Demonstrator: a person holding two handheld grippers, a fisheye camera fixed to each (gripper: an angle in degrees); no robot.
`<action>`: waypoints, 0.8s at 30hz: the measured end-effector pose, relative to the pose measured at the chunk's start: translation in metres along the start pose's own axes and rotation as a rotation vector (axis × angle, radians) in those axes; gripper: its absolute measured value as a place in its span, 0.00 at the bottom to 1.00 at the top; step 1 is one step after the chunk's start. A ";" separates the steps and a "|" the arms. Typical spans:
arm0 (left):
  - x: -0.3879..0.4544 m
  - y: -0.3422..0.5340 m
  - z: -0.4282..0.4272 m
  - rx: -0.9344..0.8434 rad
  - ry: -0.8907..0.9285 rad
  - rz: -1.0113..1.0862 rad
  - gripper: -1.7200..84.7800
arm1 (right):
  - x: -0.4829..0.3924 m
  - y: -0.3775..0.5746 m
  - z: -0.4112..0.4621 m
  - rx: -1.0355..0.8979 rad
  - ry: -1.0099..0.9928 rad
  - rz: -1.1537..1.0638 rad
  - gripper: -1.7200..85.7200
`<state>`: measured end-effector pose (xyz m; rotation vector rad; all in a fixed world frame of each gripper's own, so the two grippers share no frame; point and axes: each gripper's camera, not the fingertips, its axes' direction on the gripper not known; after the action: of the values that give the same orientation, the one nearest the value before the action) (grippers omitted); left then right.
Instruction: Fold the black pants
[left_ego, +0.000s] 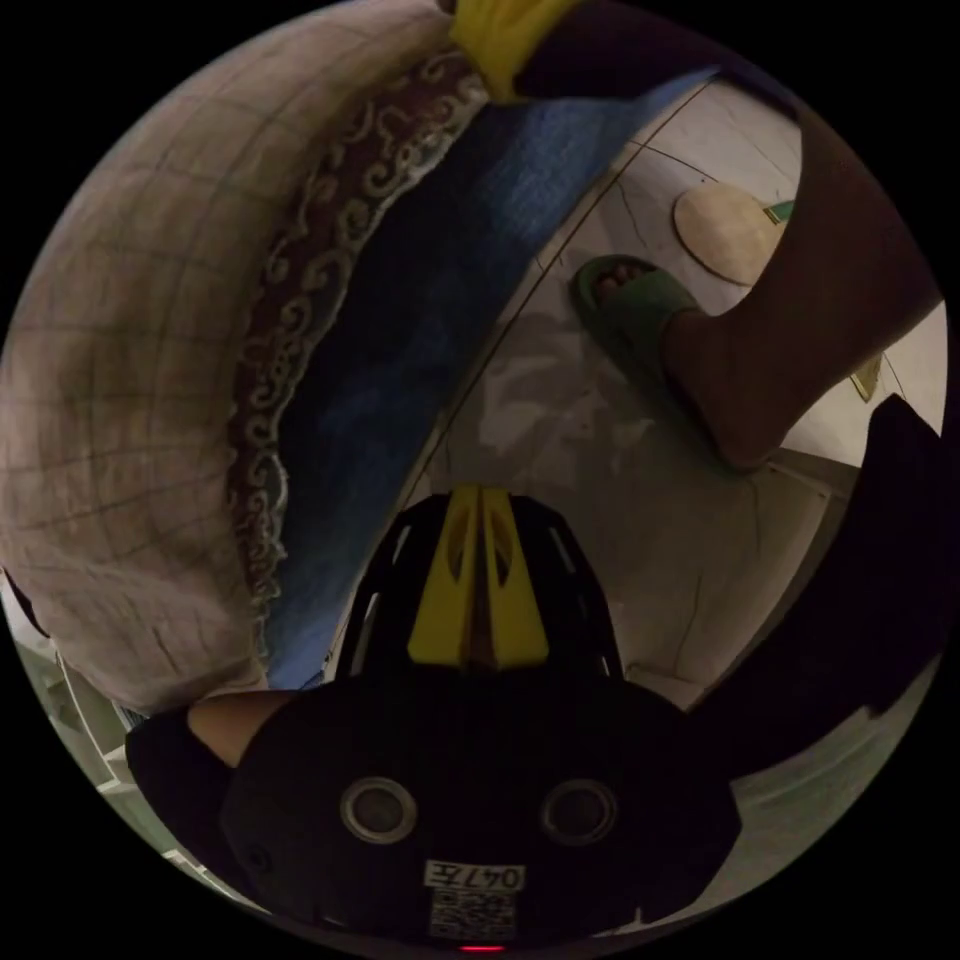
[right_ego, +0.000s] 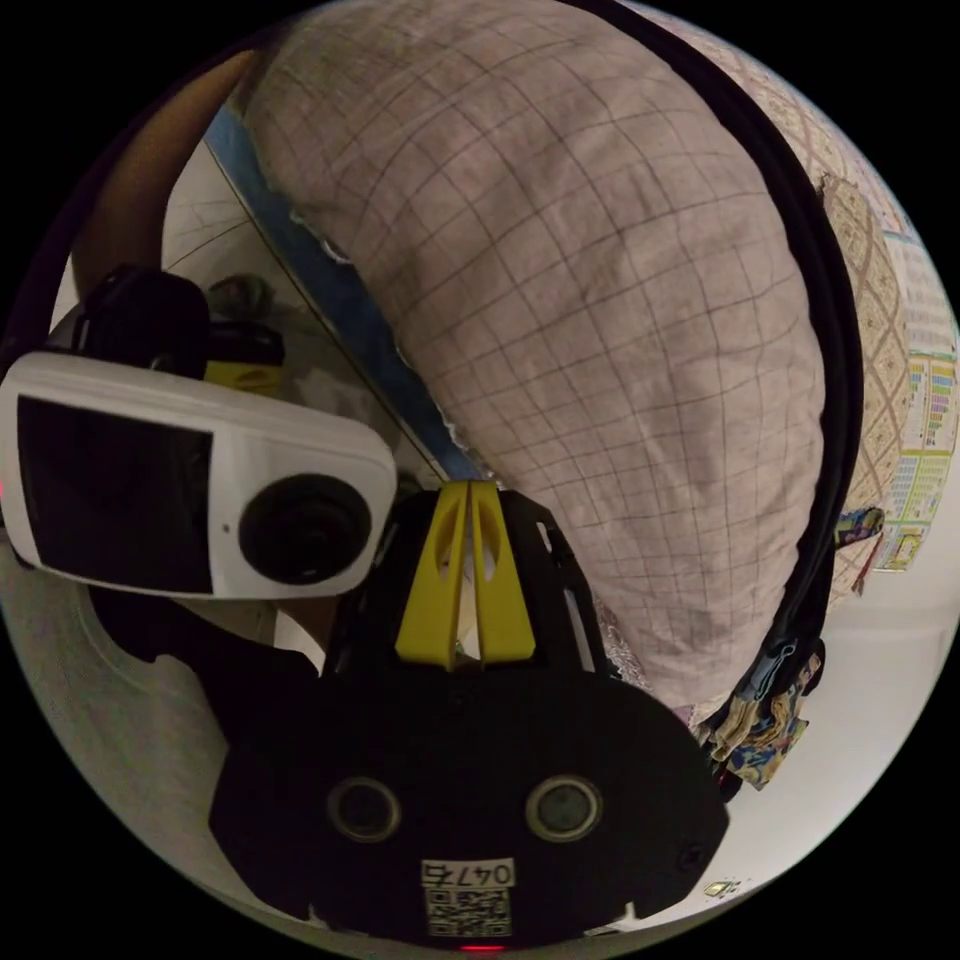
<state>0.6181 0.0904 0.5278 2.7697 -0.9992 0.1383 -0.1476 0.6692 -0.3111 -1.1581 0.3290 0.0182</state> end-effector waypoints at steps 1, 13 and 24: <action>0.001 -0.001 -0.008 0.005 -0.005 0.001 0.01 | -0.001 0.000 0.001 -0.004 0.018 -0.006 0.01; -0.024 0.009 -0.071 0.006 0.042 -0.046 0.01 | 0.011 -0.015 -0.009 0.019 0.065 -0.006 0.01; -0.051 0.031 -0.084 0.102 0.089 -0.159 0.01 | 0.038 -0.035 0.002 0.050 0.068 0.002 0.01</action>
<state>0.5579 0.1166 0.6063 2.8923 -0.7680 0.2937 -0.1047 0.6514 -0.2888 -1.1108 0.3885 -0.0278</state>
